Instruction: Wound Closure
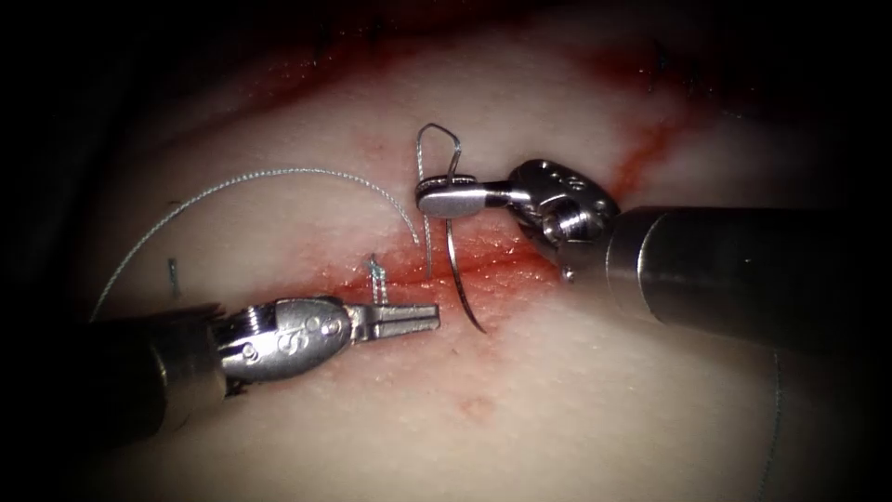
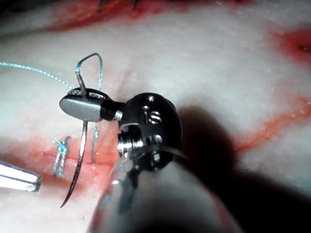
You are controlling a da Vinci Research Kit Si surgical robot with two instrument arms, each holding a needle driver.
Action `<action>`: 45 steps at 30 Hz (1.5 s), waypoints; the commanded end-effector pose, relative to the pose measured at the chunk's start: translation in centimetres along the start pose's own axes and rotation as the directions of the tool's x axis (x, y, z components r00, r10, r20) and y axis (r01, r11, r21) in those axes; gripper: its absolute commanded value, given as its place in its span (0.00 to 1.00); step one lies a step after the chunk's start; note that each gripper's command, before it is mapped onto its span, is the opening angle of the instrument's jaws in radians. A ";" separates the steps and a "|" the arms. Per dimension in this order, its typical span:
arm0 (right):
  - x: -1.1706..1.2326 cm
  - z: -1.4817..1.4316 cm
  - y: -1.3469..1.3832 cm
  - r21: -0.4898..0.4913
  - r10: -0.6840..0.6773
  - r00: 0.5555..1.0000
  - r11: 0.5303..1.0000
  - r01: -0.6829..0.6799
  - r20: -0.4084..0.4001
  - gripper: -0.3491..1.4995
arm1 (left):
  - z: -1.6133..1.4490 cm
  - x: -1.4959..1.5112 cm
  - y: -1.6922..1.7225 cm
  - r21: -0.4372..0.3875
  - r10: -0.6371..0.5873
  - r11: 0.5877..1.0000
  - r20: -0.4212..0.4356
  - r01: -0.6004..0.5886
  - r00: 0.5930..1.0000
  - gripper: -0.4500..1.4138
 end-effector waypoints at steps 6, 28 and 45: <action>-0.09 0.07 0.02 0.018 -0.165 0.986 0.986 0.165 -0.038 0.00 | 0.15 -0.19 -0.15 -0.011 -0.018 1.000 0.151 0.019 0.988 0.00; -0.04 0.04 0.01 0.024 -0.268 0.962 0.963 0.269 -0.059 0.00 | 0.52 -0.64 -0.50 0.002 0.001 1.000 0.568 -0.003 0.823 0.00; -0.09 0.13 0.10 -0.016 -0.550 0.821 0.832 0.555 -0.151 0.00 | 0.58 -1.19 -0.66 -0.027 -0.030 0.997 0.706 0.068 0.708 0.00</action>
